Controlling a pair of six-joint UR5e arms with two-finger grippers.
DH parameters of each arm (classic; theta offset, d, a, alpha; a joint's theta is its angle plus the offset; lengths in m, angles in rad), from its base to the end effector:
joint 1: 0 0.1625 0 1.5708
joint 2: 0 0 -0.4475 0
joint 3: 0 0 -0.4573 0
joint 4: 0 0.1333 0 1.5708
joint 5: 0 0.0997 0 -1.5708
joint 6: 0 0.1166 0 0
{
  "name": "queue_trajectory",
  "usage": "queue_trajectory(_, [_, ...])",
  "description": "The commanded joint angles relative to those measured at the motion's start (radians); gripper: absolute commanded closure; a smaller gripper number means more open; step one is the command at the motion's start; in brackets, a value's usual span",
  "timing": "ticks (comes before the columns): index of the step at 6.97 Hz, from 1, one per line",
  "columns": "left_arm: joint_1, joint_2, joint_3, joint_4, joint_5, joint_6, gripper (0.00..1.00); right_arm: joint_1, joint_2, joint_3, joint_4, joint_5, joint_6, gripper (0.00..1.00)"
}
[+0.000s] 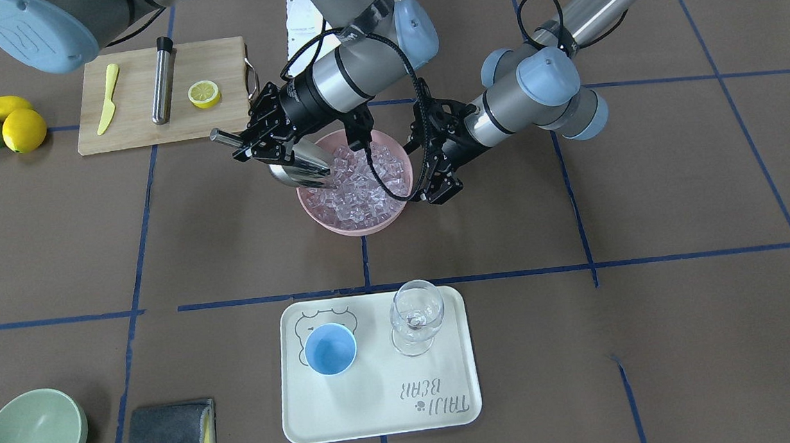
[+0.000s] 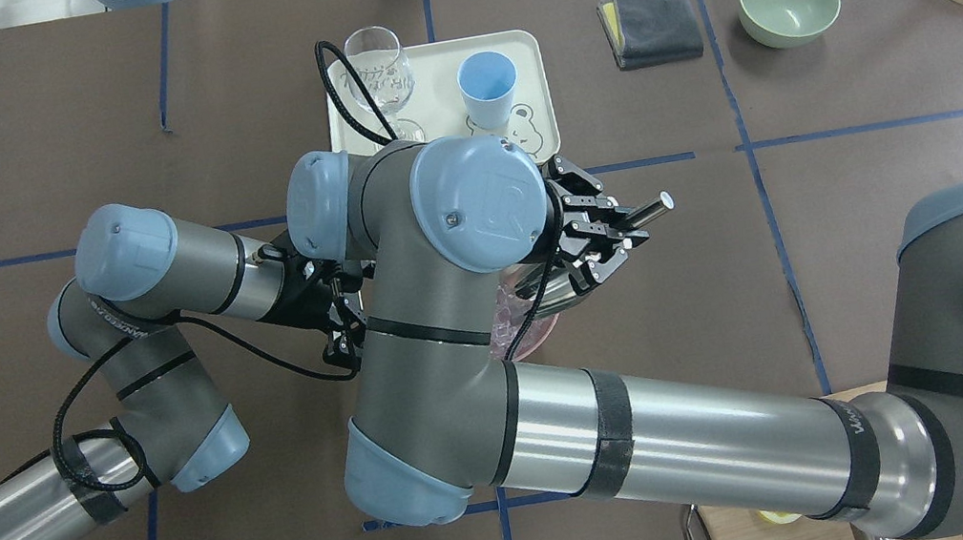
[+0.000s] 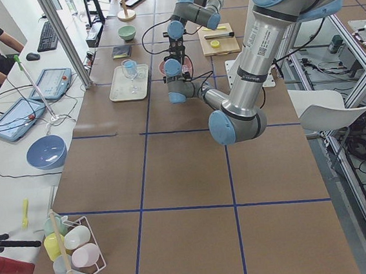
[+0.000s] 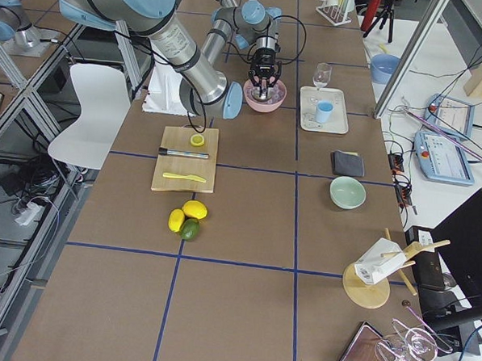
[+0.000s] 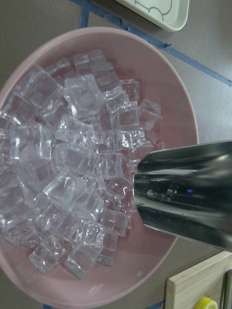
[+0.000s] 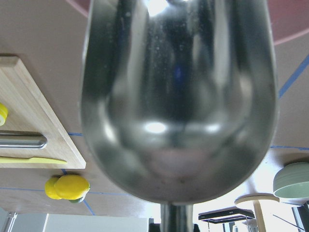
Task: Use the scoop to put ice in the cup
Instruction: 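Drag the scoop through the ice with the right gripper to fill it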
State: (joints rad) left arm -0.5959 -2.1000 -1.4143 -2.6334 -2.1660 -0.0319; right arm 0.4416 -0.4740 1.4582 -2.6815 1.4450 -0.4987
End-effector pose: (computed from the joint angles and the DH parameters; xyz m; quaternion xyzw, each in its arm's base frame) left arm 0.5917 -0.4833 0.2965 0.4442 0.4968 0.4989 0.5541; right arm -0.6018 -0.4481 0.1132 -0.0405 0.0792 -0.7268 0.6810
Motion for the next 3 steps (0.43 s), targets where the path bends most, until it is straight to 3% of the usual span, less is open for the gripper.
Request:
queue_trajectory(1, [-0.004,0.002,0.0,0.0,0.0,0.001,0.0,-0.012,0.0,-0.034,0.054,-0.002,0.006,1.0])
queue_trajectory(3, [-0.004,0.002,0.0,0.0,0.0,0.001,0.0,-0.015,-0.008,-0.036,0.107,0.0,0.012,1.0])
